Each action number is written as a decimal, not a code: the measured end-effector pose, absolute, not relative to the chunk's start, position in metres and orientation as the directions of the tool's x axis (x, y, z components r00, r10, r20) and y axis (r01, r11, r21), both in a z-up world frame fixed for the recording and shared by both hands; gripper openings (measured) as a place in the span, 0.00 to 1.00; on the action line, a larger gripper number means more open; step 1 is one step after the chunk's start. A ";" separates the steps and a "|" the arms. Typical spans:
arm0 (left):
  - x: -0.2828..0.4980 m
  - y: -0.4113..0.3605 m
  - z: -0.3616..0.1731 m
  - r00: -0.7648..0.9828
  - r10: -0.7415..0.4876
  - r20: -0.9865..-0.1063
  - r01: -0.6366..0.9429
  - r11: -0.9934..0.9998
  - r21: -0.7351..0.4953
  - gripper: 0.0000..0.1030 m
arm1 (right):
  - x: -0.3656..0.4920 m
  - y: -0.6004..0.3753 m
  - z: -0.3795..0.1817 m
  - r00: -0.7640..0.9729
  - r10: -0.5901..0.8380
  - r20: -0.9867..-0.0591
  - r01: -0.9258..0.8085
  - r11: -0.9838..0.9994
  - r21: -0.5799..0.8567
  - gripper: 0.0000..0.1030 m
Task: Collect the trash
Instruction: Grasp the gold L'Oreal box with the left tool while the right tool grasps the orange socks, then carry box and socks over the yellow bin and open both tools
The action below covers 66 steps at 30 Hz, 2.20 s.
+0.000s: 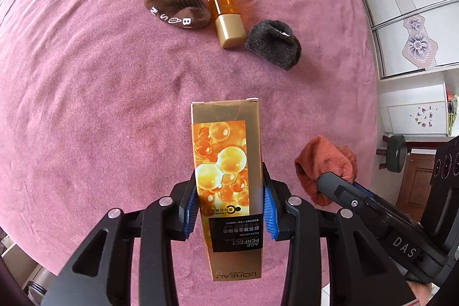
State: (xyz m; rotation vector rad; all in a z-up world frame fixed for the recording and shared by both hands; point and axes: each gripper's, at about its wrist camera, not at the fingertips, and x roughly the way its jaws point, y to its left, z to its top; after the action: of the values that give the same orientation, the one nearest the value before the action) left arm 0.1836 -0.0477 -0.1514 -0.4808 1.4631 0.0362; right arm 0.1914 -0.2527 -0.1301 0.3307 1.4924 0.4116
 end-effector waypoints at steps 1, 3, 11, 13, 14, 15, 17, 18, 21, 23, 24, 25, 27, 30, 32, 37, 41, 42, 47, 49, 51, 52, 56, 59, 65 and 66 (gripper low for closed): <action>0.183 -0.049 -0.146 0.133 -0.265 -0.955 -0.299 0.908 -0.293 0.37 | 0.186 -0.258 -0.125 0.043 0.462 -0.886 -0.057 0.886 0.460 0.38; 0.176 -0.059 -0.134 0.146 -0.265 -0.953 -0.269 0.916 -0.297 0.37 | 0.179 -0.265 -0.117 0.063 0.467 -0.882 -0.046 0.884 0.465 0.38; 0.153 -0.119 -0.099 0.158 -0.283 -0.946 -0.129 0.944 -0.304 0.37 | 0.138 -0.328 -0.097 0.146 0.492 -0.858 0.064 0.861 0.505 0.39; 0.151 -0.138 -0.093 0.152 -0.292 -0.944 -0.091 0.947 -0.308 0.37 | 0.127 -0.348 -0.094 0.171 0.491 -0.854 0.100 0.854 0.511 0.39; 0.149 -0.148 -0.091 0.149 -0.297 -0.943 -0.071 0.948 -0.309 0.37 | 0.122 -0.357 -0.094 0.182 0.489 -0.853 0.118 0.850 0.513 0.39; 0.149 -0.158 -0.091 0.147 -0.301 -0.942 -0.052 0.949 -0.311 0.37 | 0.117 -0.367 -0.093 0.195 0.486 -0.852 0.136 0.847 0.514 0.39; 0.146 -0.179 -0.085 0.138 -0.311 -0.940 -0.007 0.949 -0.315 0.37 | 0.106 -0.389 -0.093 0.218 0.480 -0.849 0.175 0.837 0.518 0.39; 0.144 -0.190 -0.082 0.133 -0.313 -0.940 0.018 0.949 -0.313 0.37 | 0.101 -0.399 -0.092 0.231 0.477 -0.848 0.196 0.831 0.521 0.39; 0.139 -0.222 -0.079 0.120 -0.322 -0.939 0.083 0.946 -0.313 0.37 | 0.085 -0.430 -0.090 0.267 0.460 -0.847 0.250 0.816 0.522 0.39; 0.137 -0.243 -0.078 0.109 -0.326 -0.939 0.121 0.942 -0.313 0.37 | 0.075 -0.451 -0.090 0.288 0.451 -0.845 0.279 0.805 0.524 0.39; 0.135 -0.254 -0.077 0.103 -0.328 -0.939 0.140 0.939 -0.313 0.37 | 0.070 -0.461 -0.089 0.295 0.445 -0.846 0.293 0.800 0.523 0.39; 0.133 -0.264 -0.077 0.096 -0.331 -0.939 0.158 0.936 -0.314 0.37 | 0.065 -0.472 -0.089 0.304 0.438 -0.846 0.306 0.796 0.522 0.39; 0.131 -0.286 -0.078 0.079 -0.336 -0.938 0.192 0.929 -0.316 0.37 | 0.056 -0.490 -0.090 0.319 0.425 -0.847 0.333 0.787 0.520 0.39; 0.128 -0.315 -0.081 0.055 -0.341 -0.939 0.236 0.918 -0.319 0.37 | 0.044 -0.518 -0.089 0.347 0.413 -0.842 0.374 0.763 0.528 0.39; 0.126 -0.334 -0.084 0.041 -0.340 -0.940 0.269 0.909 -0.317 0.37 | 0.038 -0.536 -0.088 0.364 0.402 -0.840 0.395 0.750 0.530 0.39; 0.124 -0.378 -0.089 0.006 -0.335 -0.942 0.334 0.889 -0.314 0.37 | 0.028 -0.576 -0.087 0.394 0.377 -0.838 0.438 0.724 0.532 0.39; 0.126 -0.416 -0.092 -0.017 -0.327 -0.945 0.386 0.870 -0.308 0.37 | 0.022 -0.607 -0.090 0.416 0.357 -0.836 0.476 0.698 0.535 0.39; 0.127 -0.425 -0.093 -0.023 -0.325 -0.946 0.399 0.864 -0.307 0.37 | 0.021 -0.614 -0.091 0.422 0.353 -0.835 0.485 0.691 0.537 0.39; 0.136 -0.467 -0.097 -0.049 -0.317 -0.947 0.460 0.835 -0.303 0.37 | 0.020 -0.644 -0.096 0.444 0.328 -0.834 0.534 0.650 0.540 0.39; 0.141 -0.483 -0.098 -0.054 -0.311 -0.949 0.486 0.822 -0.296 0.37 | 0.021 -0.655 -0.099 0.452 0.320 -0.833 0.551 0.634 0.543 0.39; 0.147 -0.498 -0.101 -0.065 -0.309 -0.949 0.506 0.809 -0.298 0.37 | 0.022 -0.663 -0.101 0.456 0.313 -0.833 0.567 0.619 0.543 0.39; 0.149 -0.504 -0.103 -0.069 -0.308 -0.949 0.512 0.805 -0.299 0.37 | 0.023 -0.668 -0.103 0.459 0.312 -0.832 0.575 0.609 0.546 0.39; 0.162 -0.525 -0.113 -0.094 -0.304 -0.948 0.525 0.794 -0.307 0.37 | 0.027 -0.682 -0.108 0.463 0.308 -0.831 0.598 0.583 0.549 0.39; 0.171 -0.539 -0.123 -0.109 -0.297 -0.949 0.530 0.790 -0.308 0.37 | 0.032 -0.691 -0.114 0.461 0.305 -0.833 0.612 0.570 0.548 0.39; 0.188 -0.559 -0.139 -0.135 -0.274 -0.952 0.541 0.785 -0.303 0.37 | 0.042 -0.705 -0.129 0.456 0.307 -0.836 0.635 0.546 0.547 0.39; 0.191 -0.562 -0.142 -0.138 -0.271 -0.953 0.543 0.784 -0.302 0.37 | 0.044 -0.706 -0.131 0.455 0.308 -0.836 0.636 0.545 0.547 0.39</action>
State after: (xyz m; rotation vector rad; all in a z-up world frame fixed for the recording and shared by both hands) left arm 0.1907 -0.5623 -0.1421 0.2250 1.5596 -0.7122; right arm 0.0442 -0.7057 -0.1311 1.0252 1.1275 -0.2538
